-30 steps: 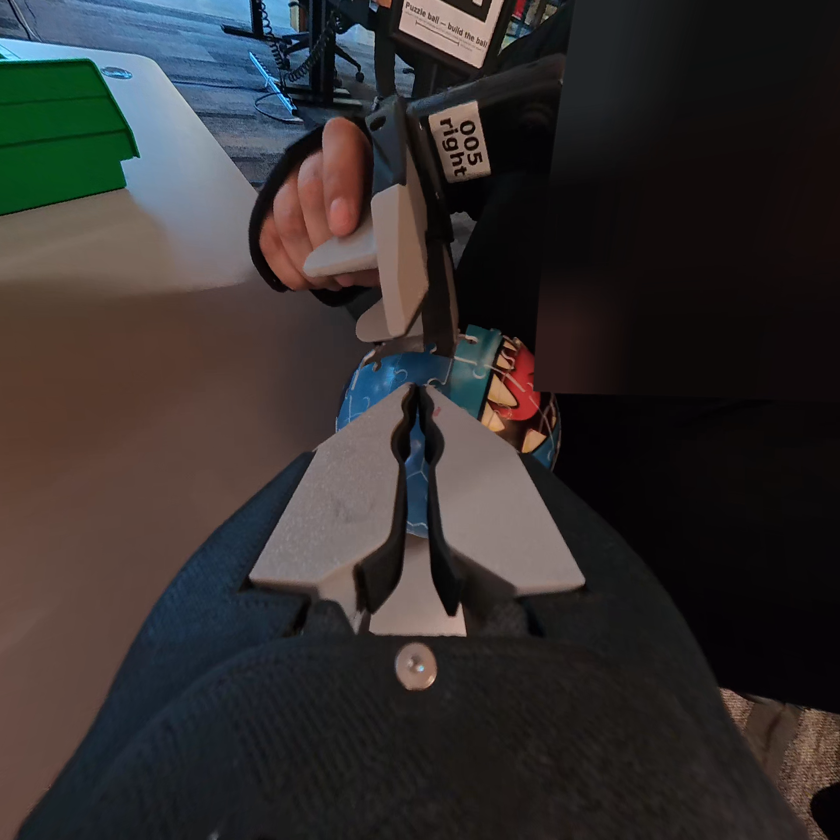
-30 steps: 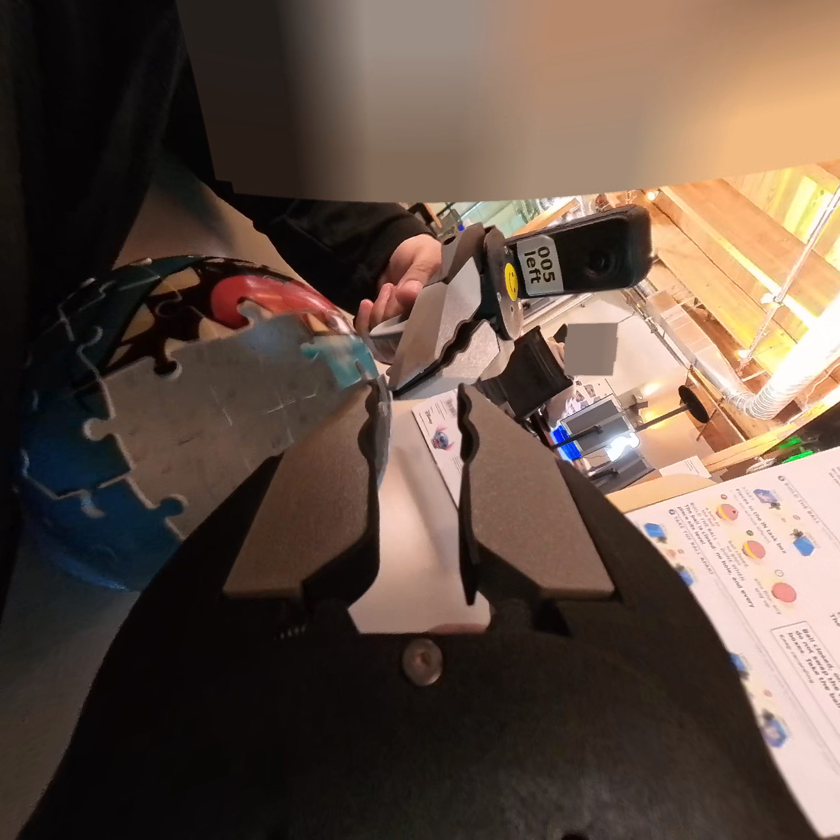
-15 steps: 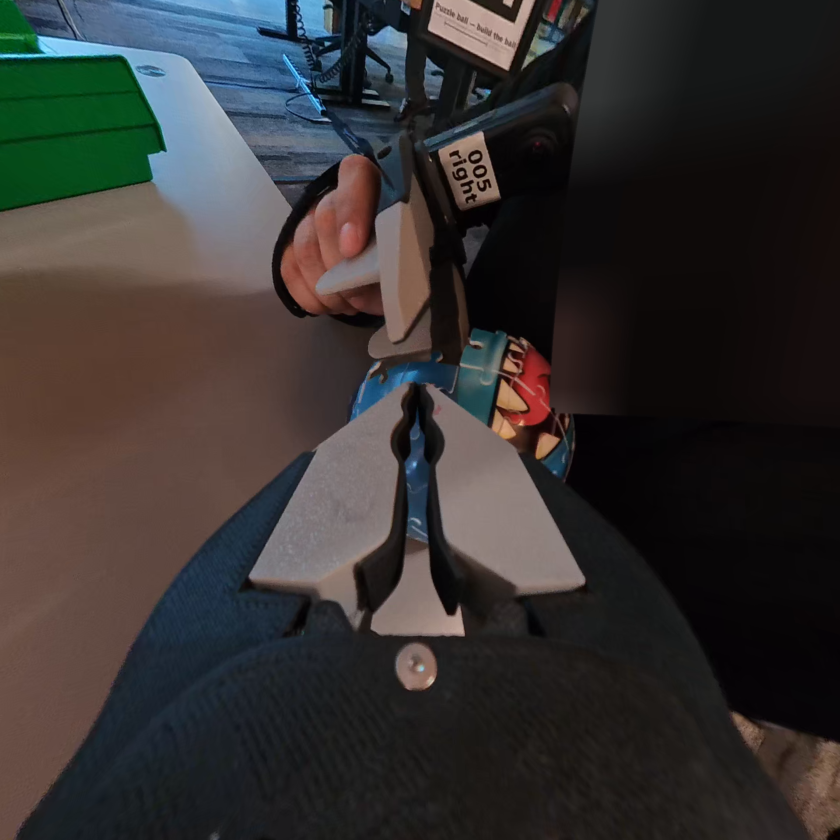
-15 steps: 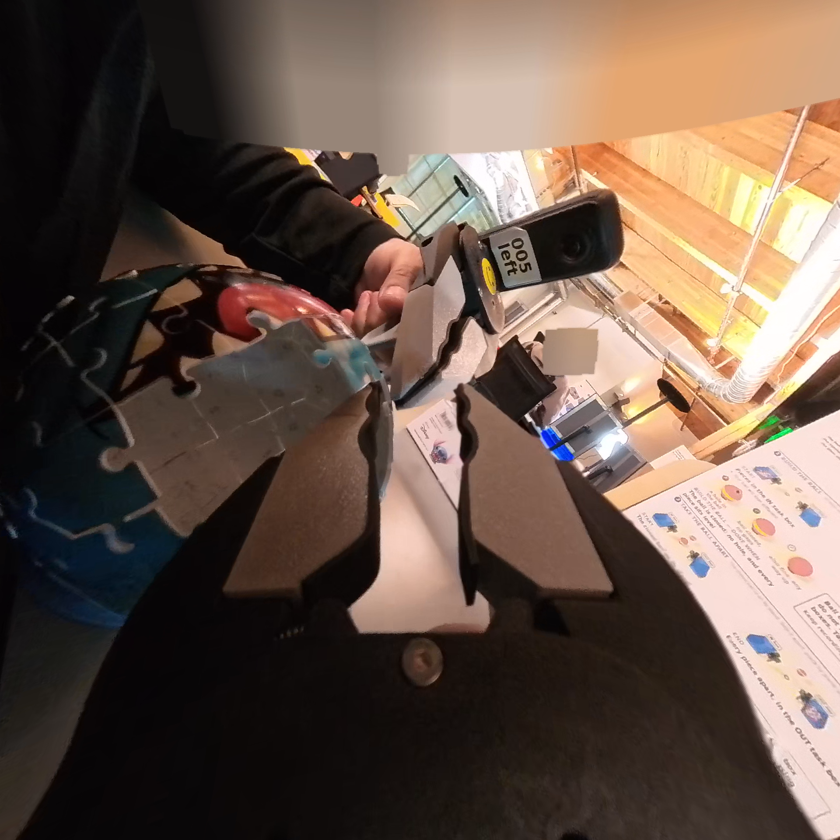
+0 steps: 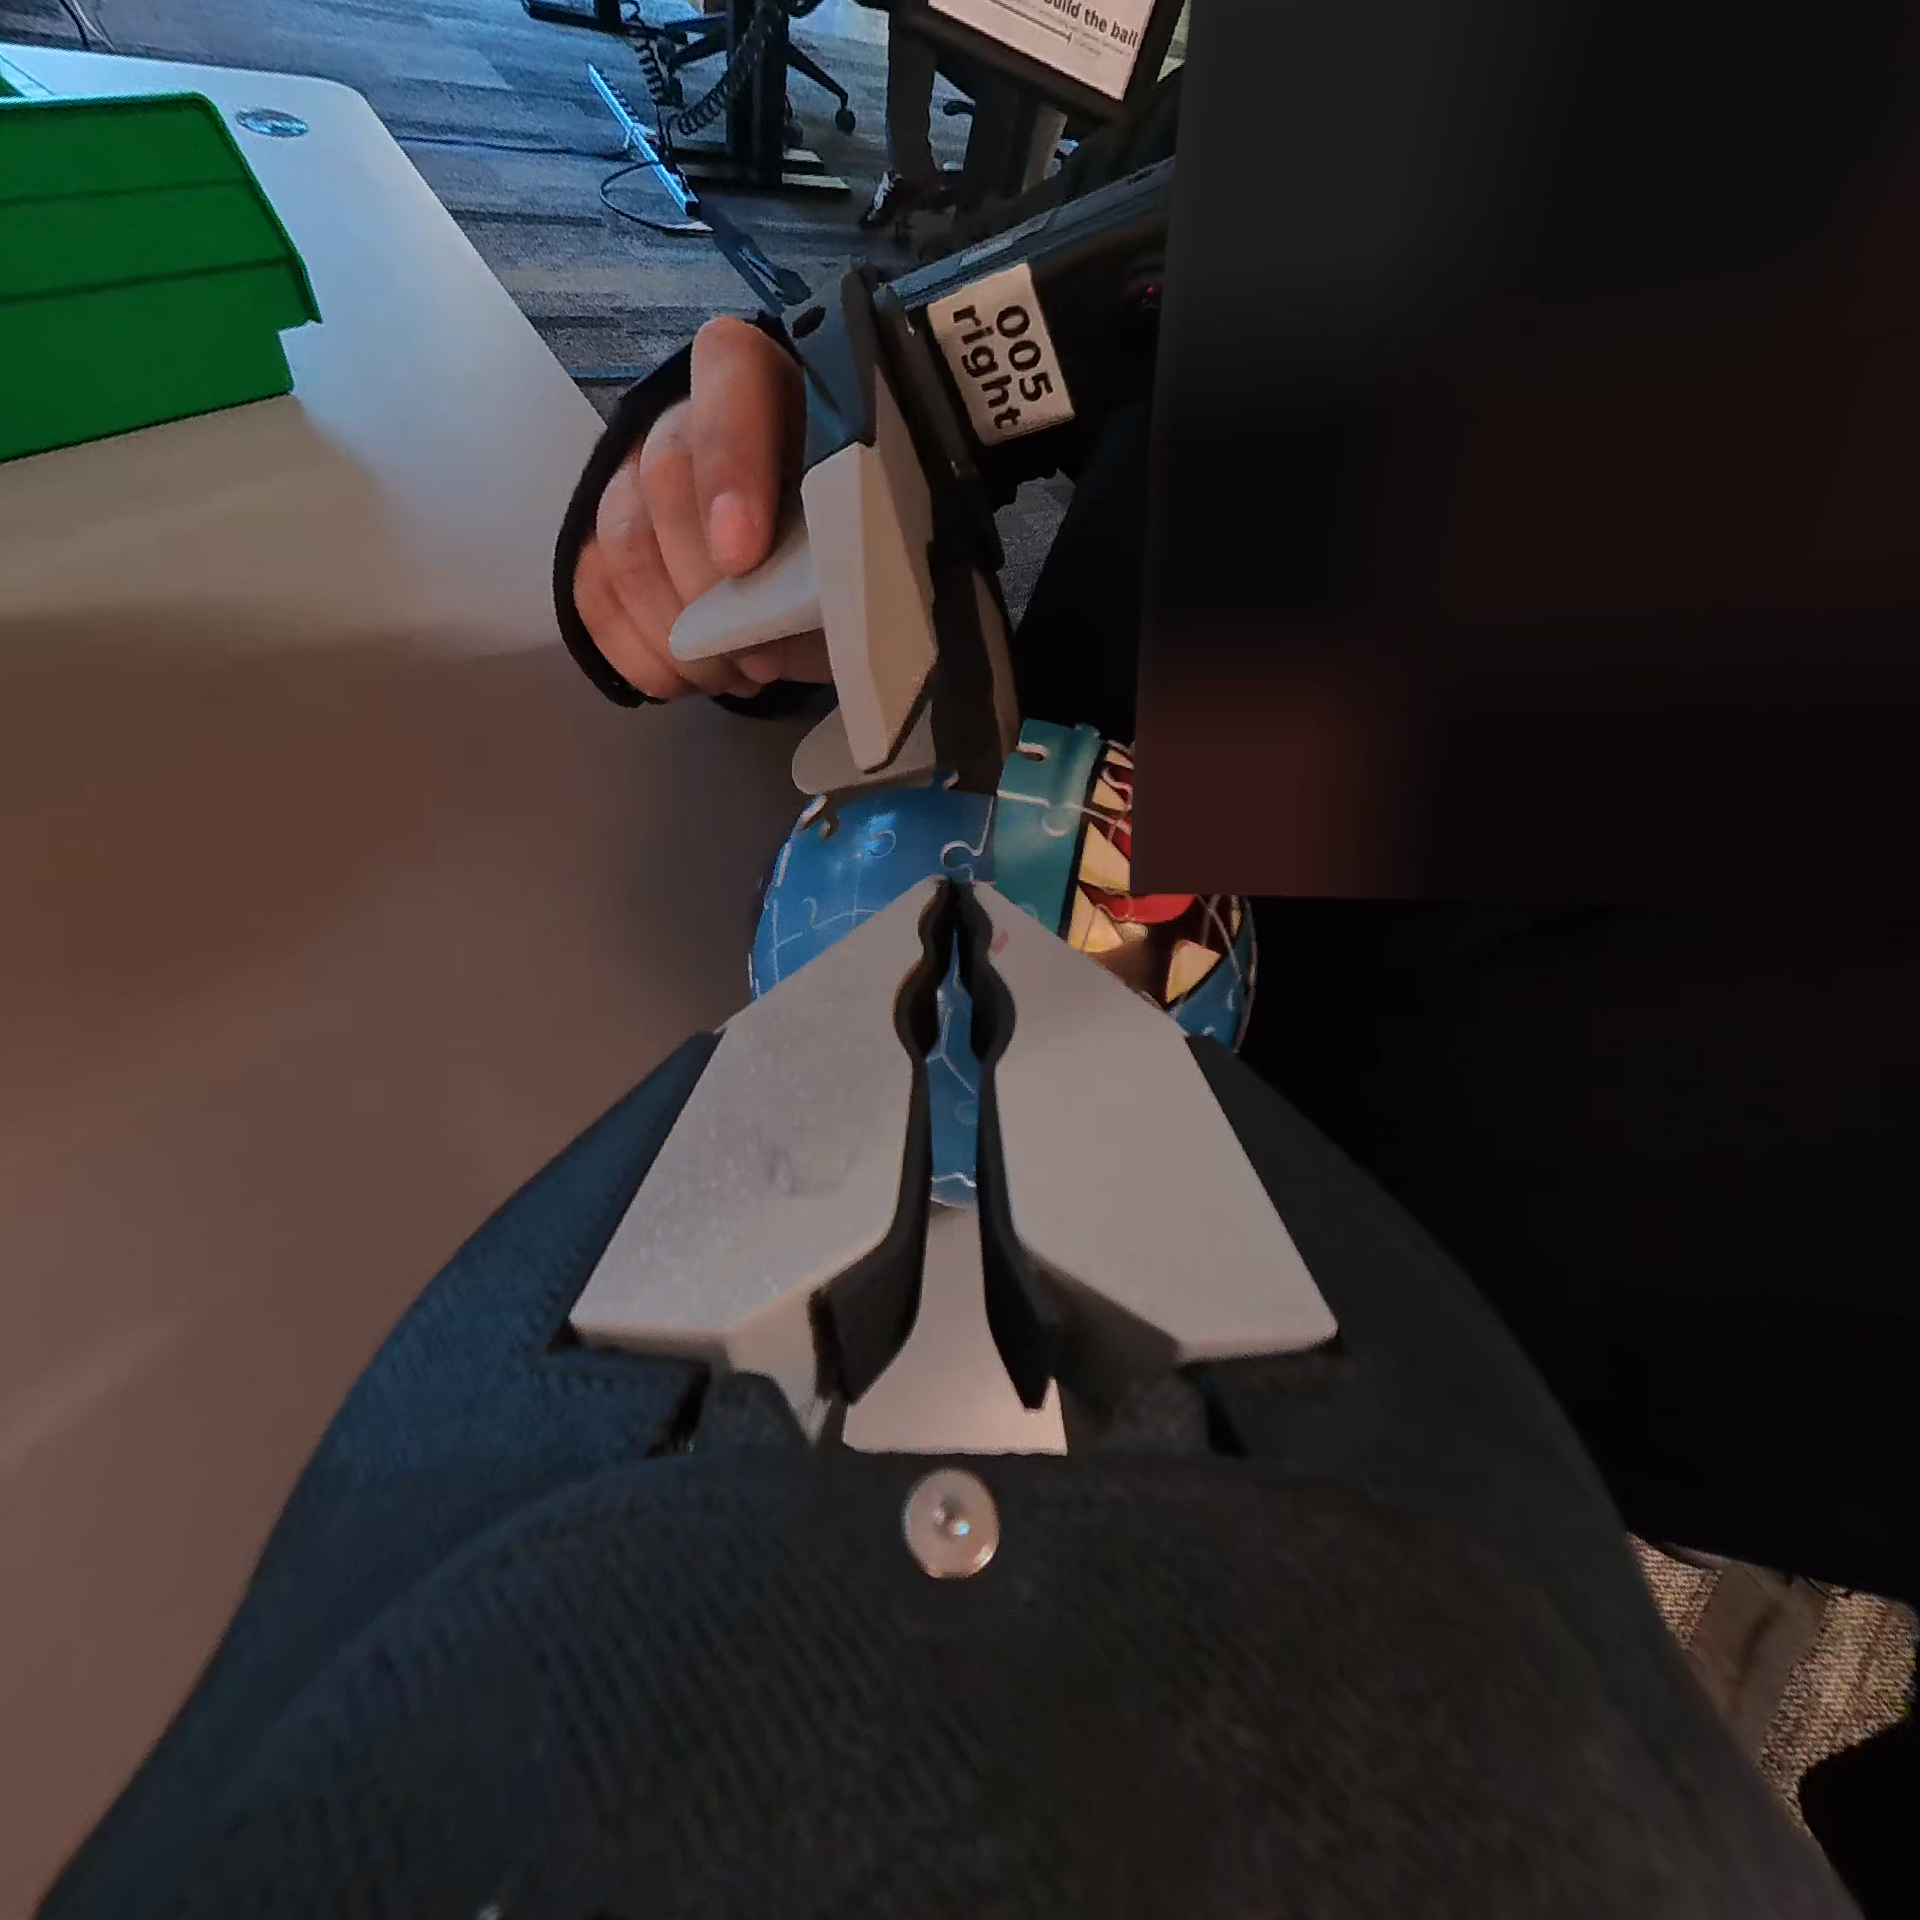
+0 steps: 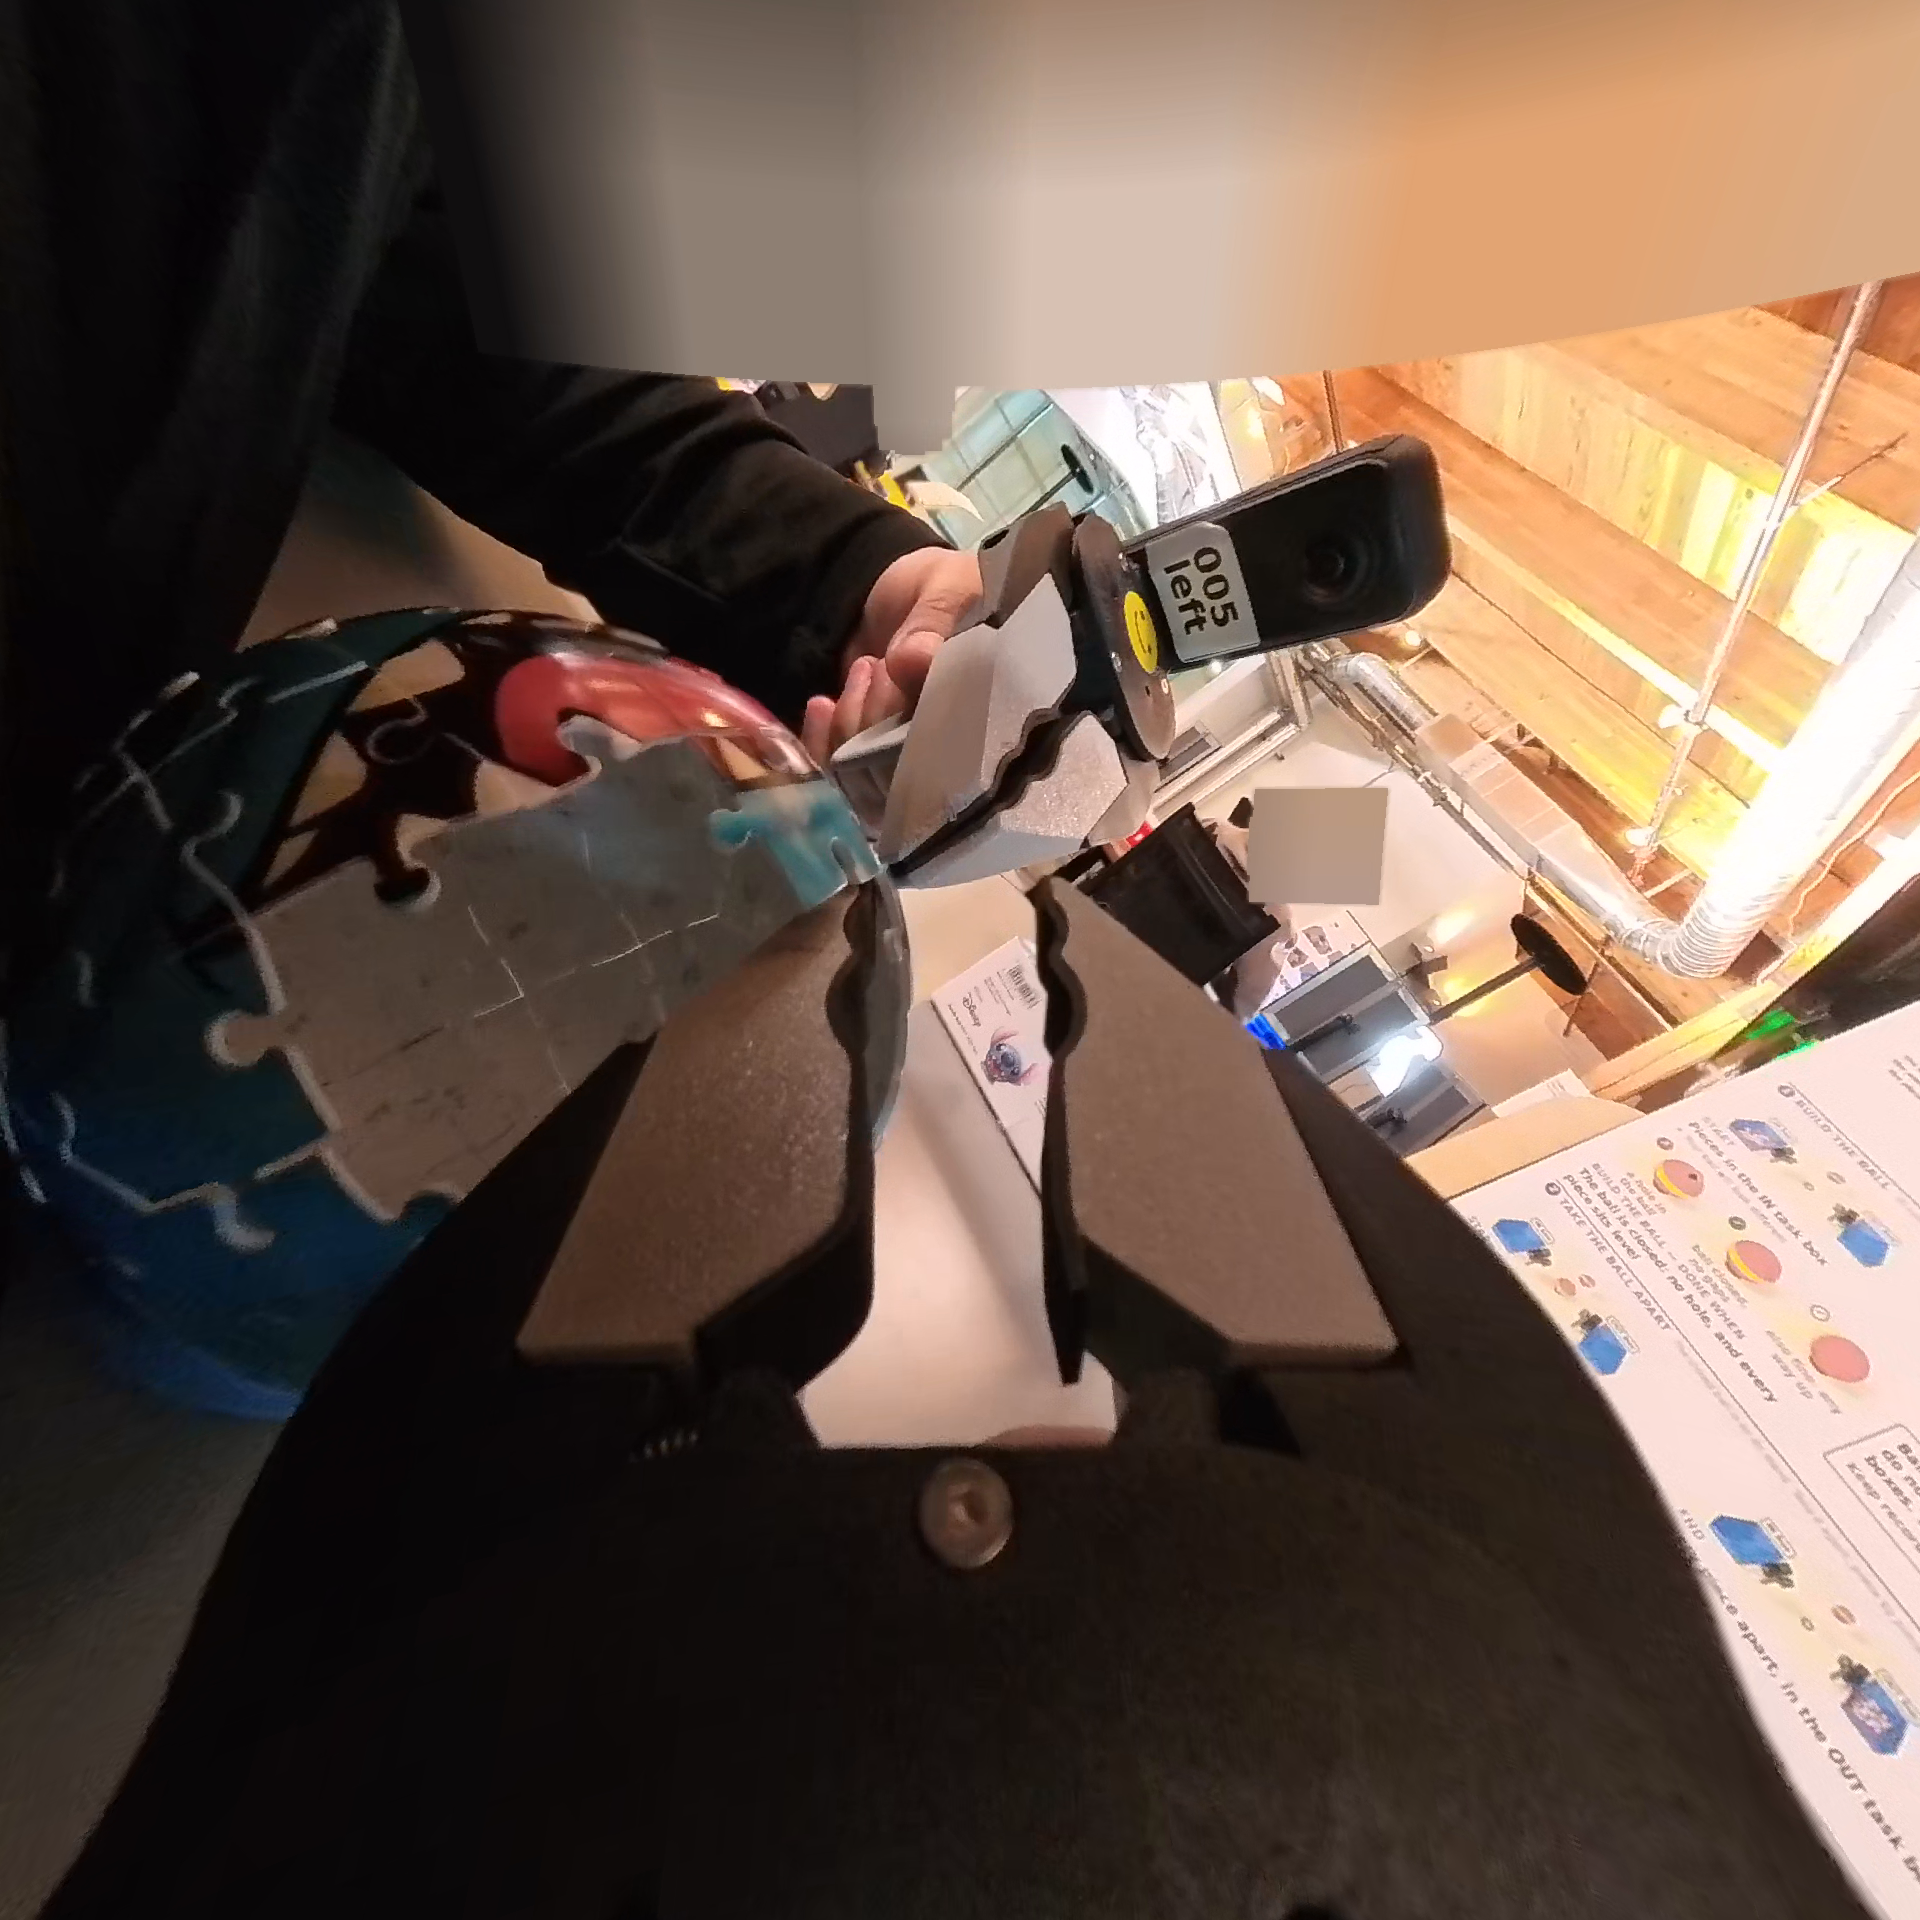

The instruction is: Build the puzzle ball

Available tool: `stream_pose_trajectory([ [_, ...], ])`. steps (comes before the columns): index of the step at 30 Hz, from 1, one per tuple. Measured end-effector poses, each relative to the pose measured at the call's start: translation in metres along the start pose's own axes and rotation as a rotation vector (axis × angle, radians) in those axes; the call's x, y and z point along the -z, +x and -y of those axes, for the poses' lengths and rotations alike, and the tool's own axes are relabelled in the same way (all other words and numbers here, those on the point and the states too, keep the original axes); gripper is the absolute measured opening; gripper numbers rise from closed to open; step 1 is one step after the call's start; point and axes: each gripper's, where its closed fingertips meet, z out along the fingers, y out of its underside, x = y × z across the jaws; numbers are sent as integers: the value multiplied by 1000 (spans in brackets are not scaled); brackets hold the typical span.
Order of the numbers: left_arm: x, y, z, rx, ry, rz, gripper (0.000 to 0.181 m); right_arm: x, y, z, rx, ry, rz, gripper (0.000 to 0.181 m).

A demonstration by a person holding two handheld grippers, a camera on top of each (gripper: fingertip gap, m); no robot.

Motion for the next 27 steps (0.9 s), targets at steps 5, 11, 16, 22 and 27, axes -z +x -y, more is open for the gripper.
stream_pose_trajectory([
  [5,-1,-1,3,-11,3,-5,0,2,1,2,-2,23,-15,29],
  [11,-3,-1,3,-7,9,-11,0,4,1,3,1,35,-16,29],
  [16,-3,-1,3,-7,5,-11,0,8,2,2,0,48,-37,28],
  [22,-3,-1,2,13,24,-12,0,8,3,2,4,63,-70,29],
  [27,-3,0,1,35,29,-11,0,8,4,2,24,79,-112,33],
])
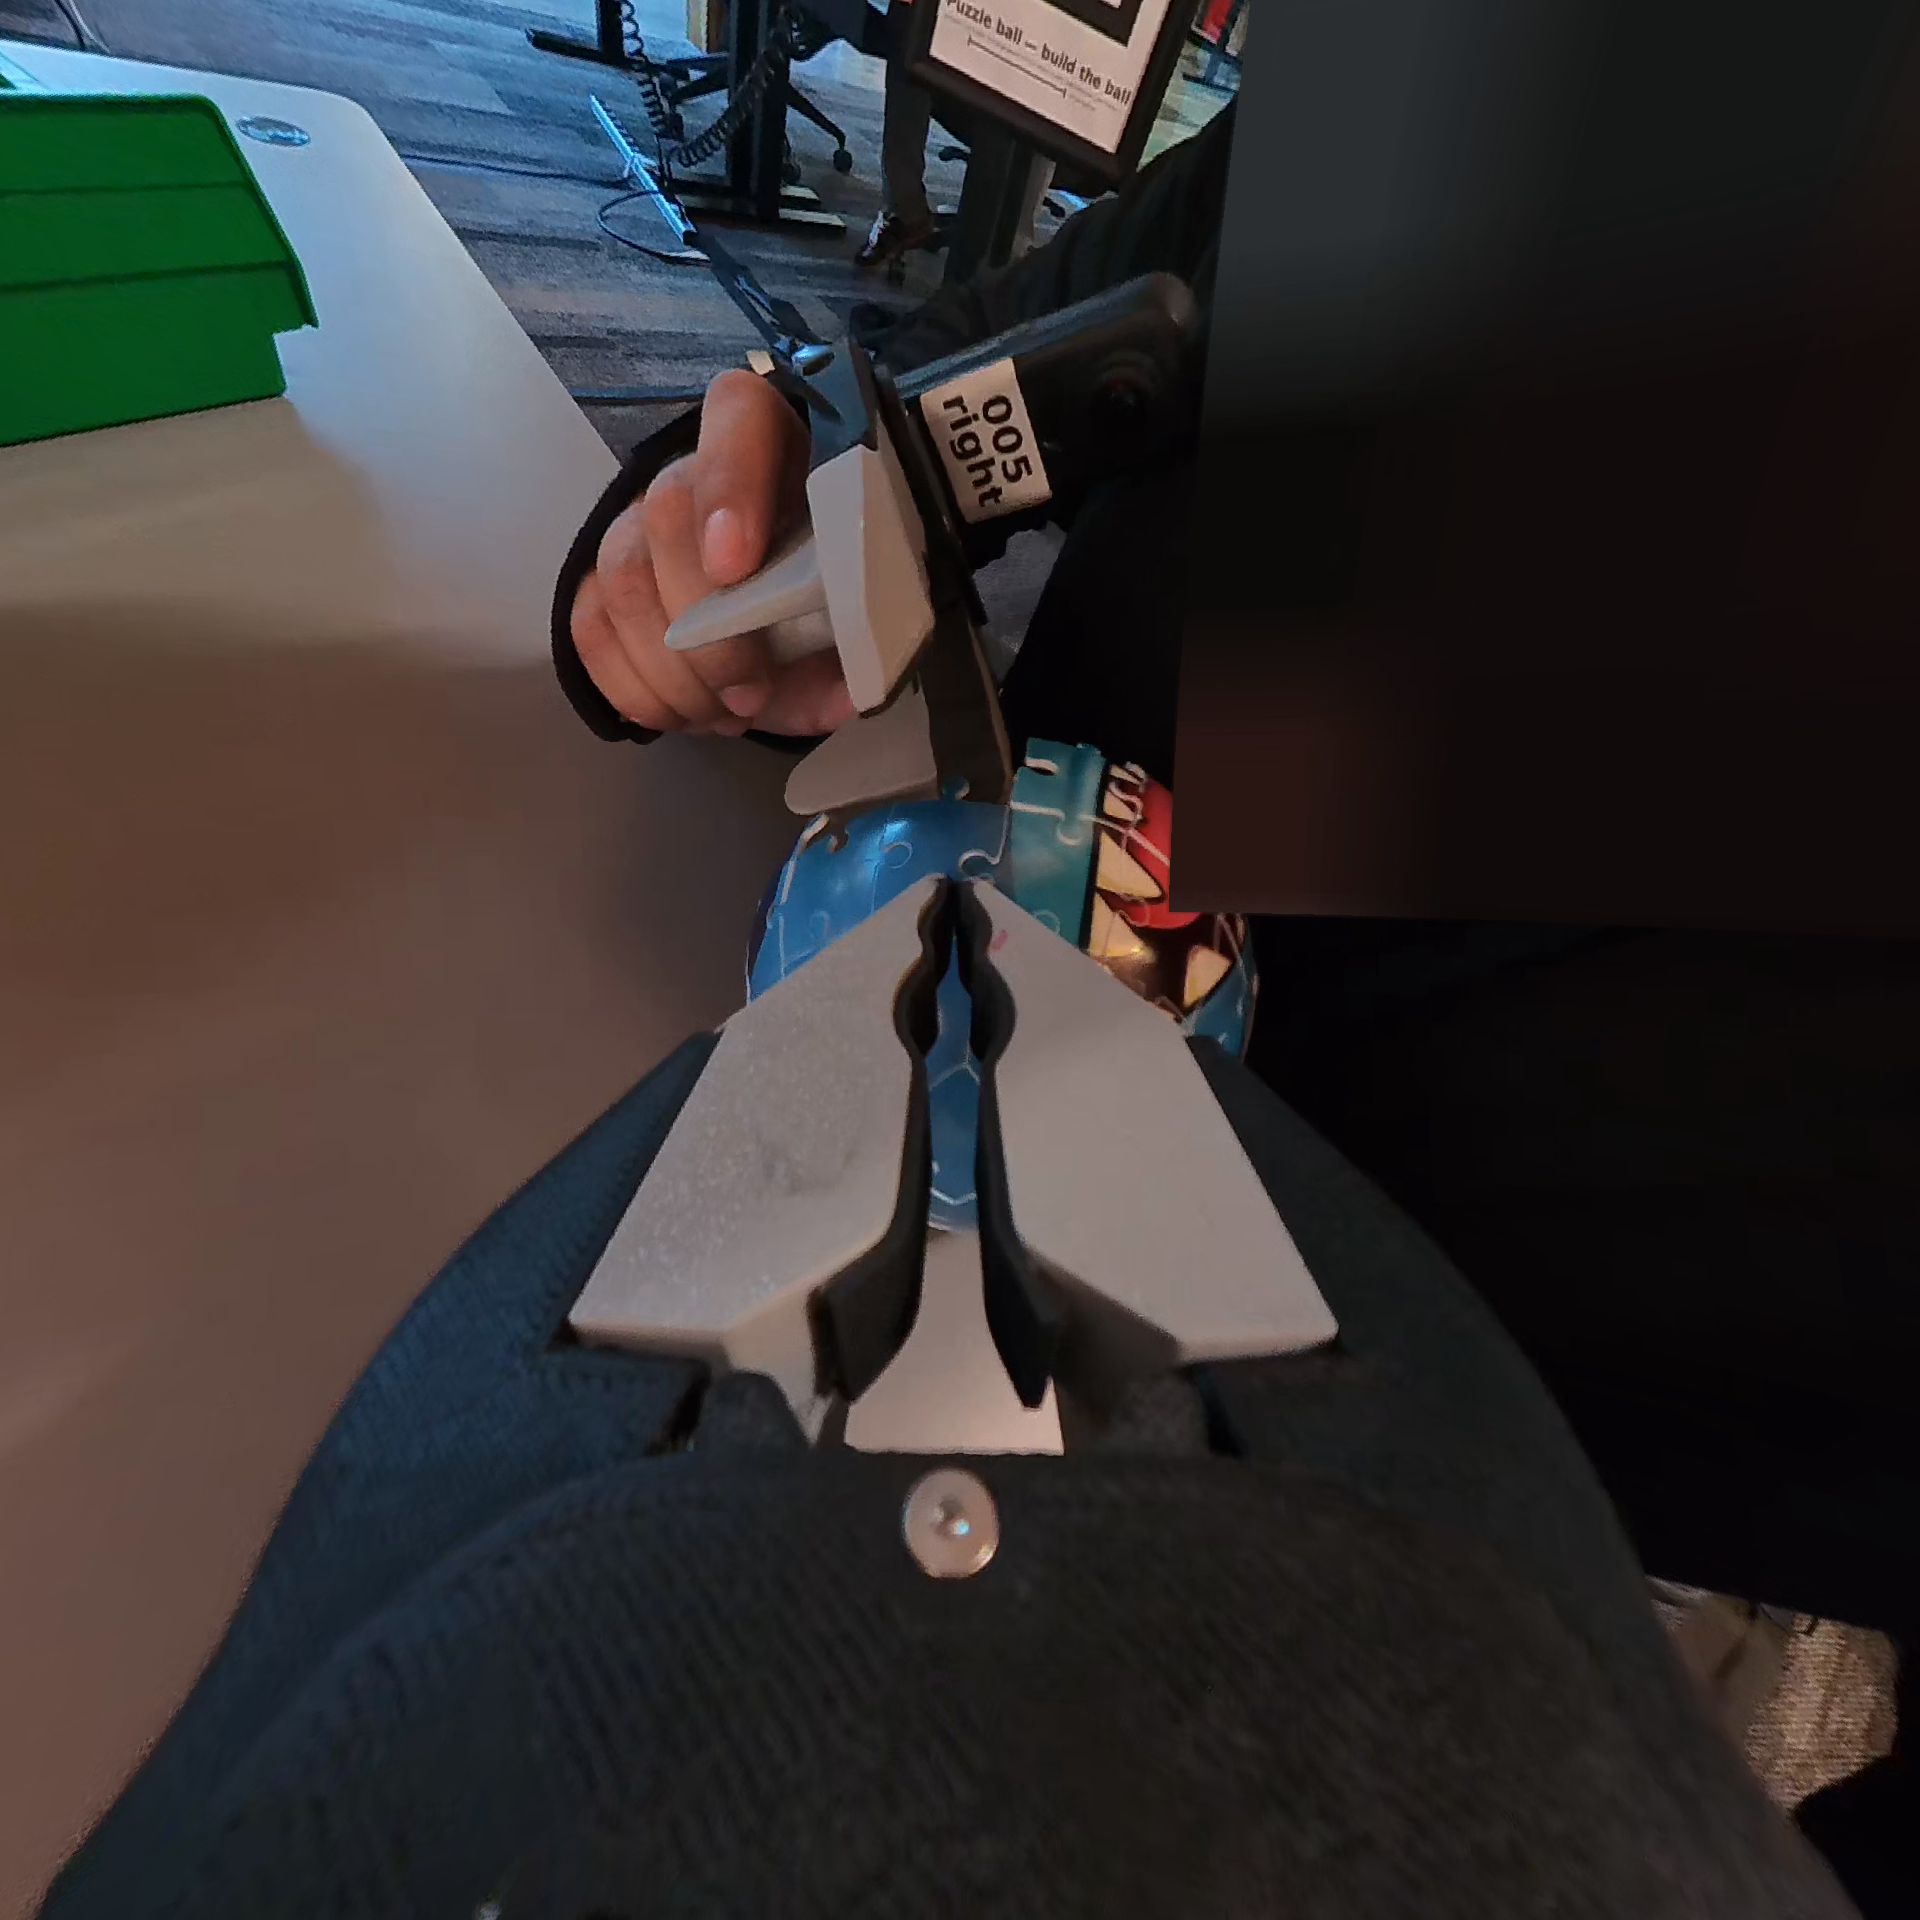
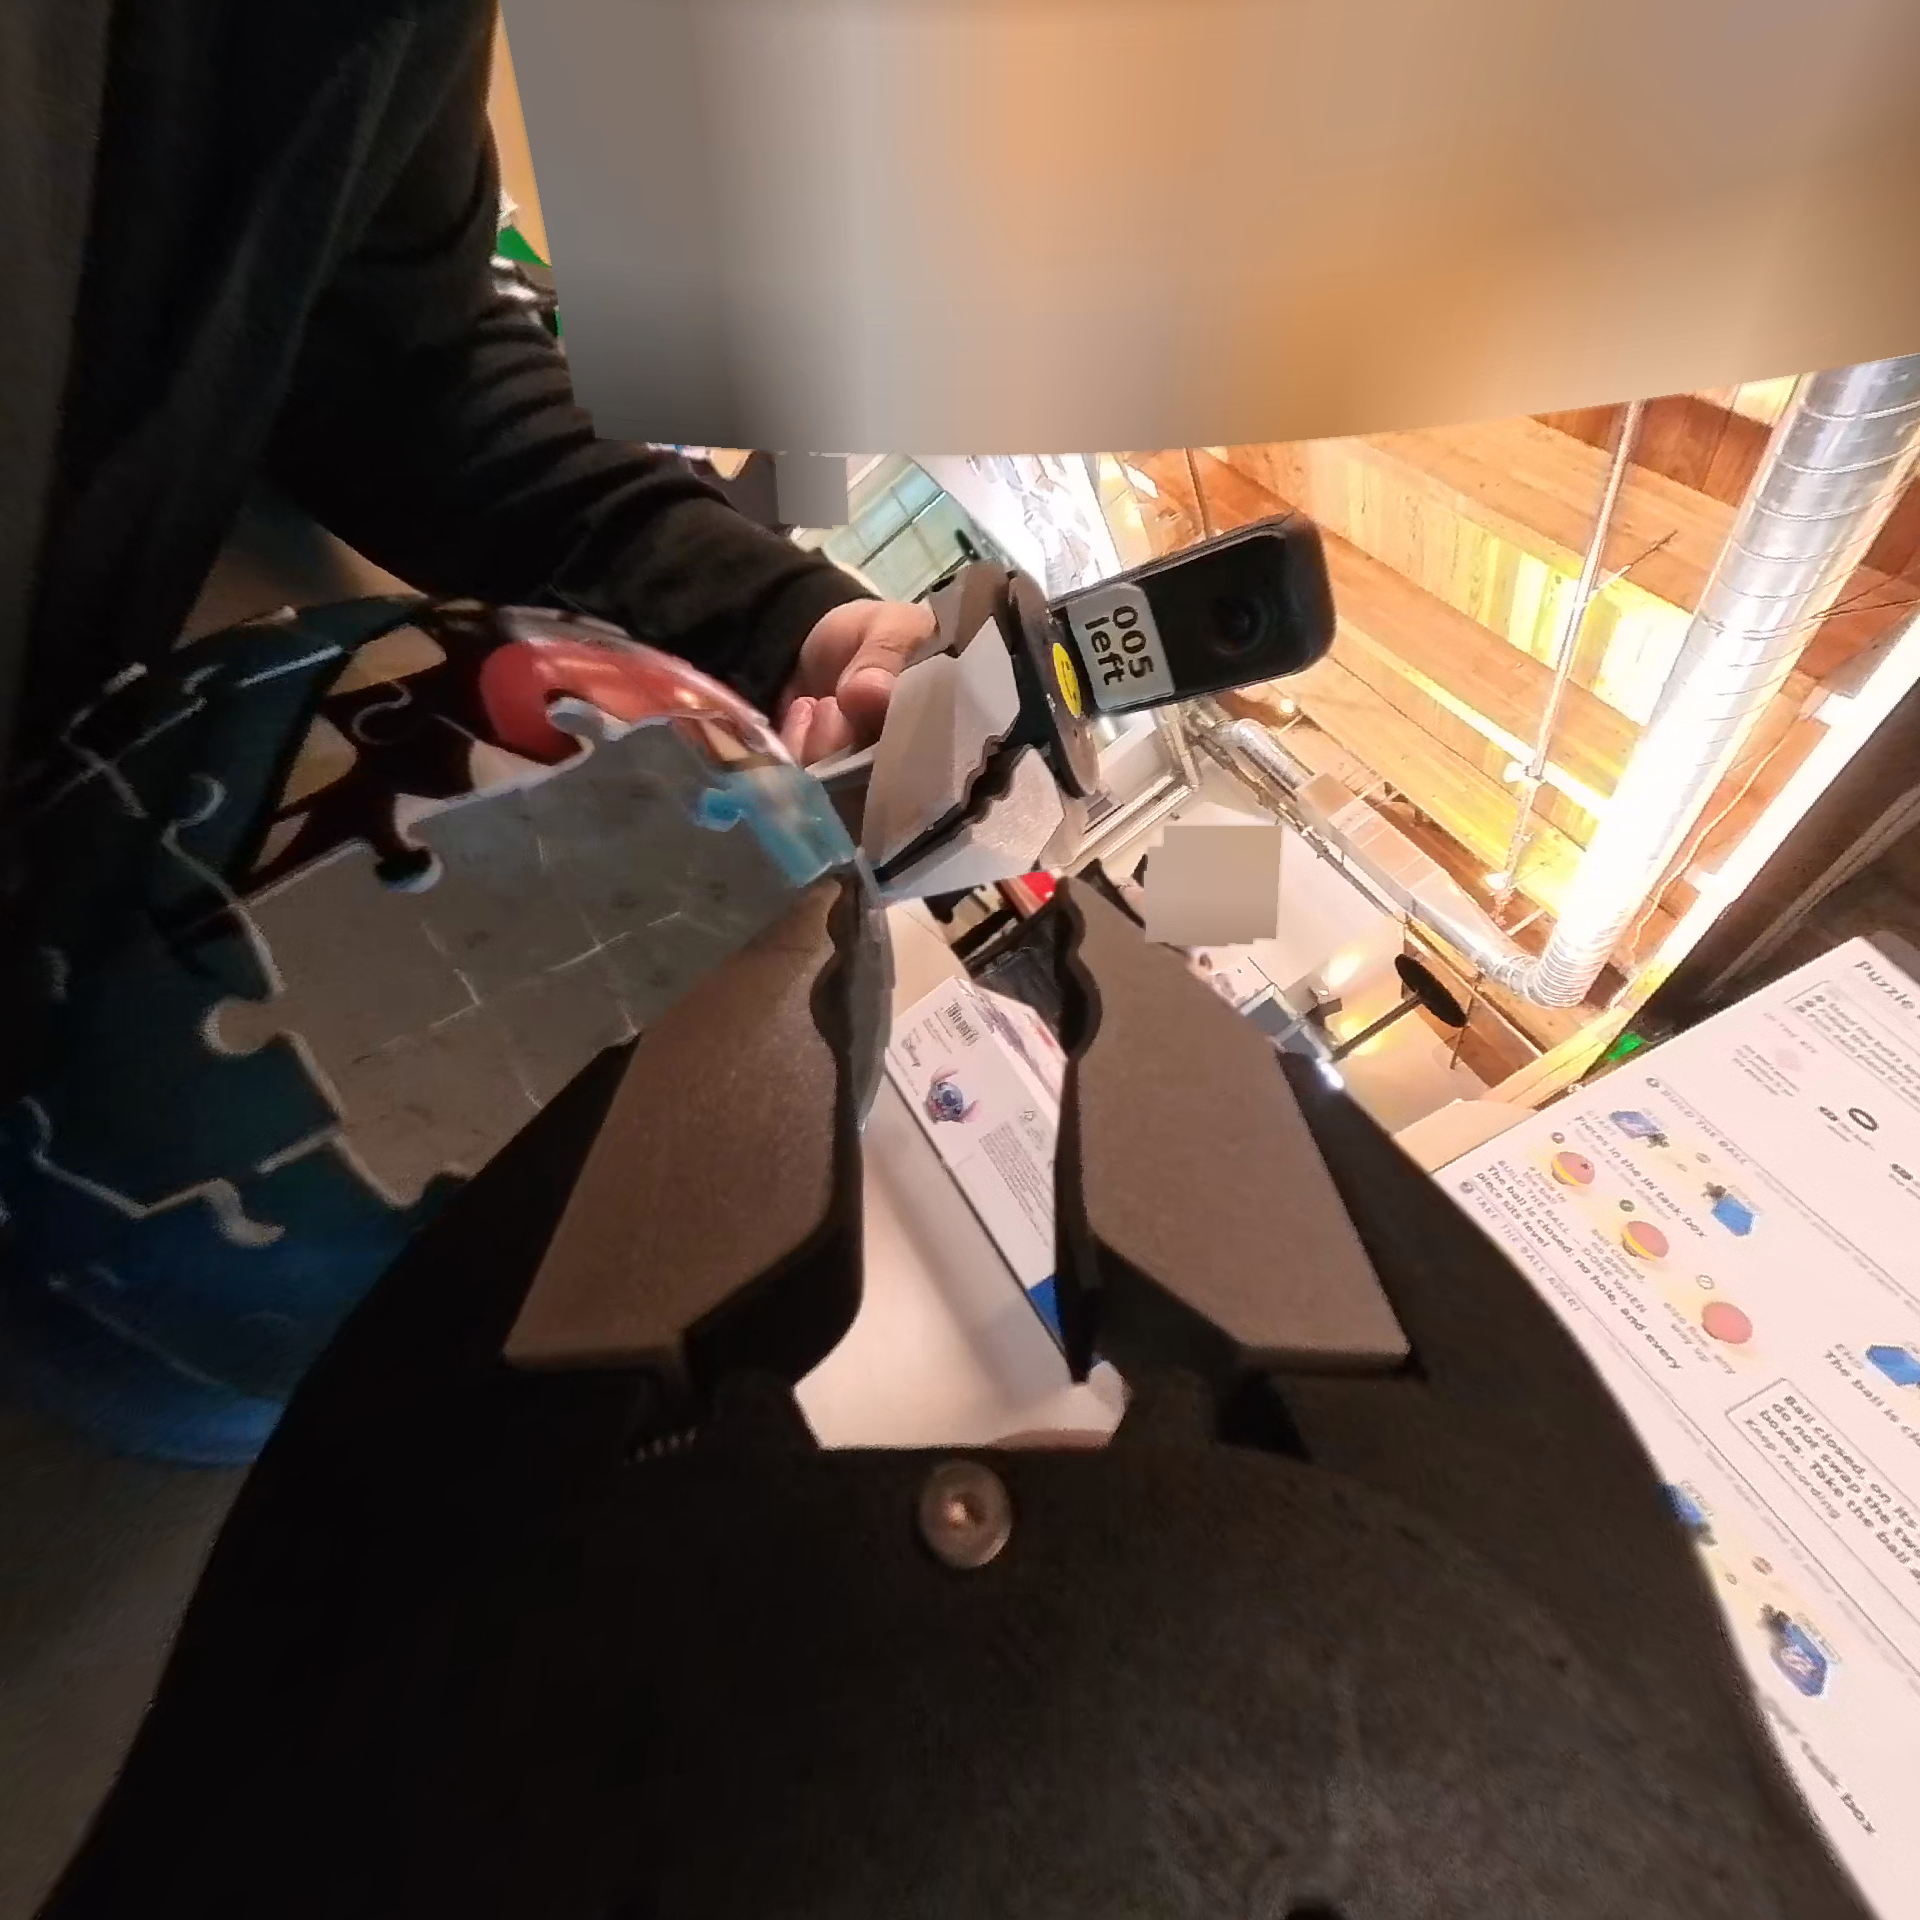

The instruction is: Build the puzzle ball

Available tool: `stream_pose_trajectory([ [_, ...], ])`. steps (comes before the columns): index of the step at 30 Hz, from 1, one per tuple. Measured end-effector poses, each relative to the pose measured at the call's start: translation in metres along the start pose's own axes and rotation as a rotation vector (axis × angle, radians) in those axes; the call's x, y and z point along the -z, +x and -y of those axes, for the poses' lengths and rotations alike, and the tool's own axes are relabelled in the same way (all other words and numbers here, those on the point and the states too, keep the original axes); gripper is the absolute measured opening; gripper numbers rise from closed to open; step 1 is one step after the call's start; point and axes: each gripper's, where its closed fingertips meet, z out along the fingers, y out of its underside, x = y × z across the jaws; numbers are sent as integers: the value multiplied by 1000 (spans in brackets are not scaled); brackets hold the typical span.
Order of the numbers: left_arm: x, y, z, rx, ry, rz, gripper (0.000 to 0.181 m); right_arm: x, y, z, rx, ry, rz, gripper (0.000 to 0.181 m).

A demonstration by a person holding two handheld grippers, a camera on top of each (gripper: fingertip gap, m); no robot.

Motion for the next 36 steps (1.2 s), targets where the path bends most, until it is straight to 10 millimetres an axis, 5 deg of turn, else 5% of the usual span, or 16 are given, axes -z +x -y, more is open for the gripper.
stream_pose_trajectory([
  [36,2,6,-7,12,-97,54,0,-9,-4,3,-46,25,39,30],
])
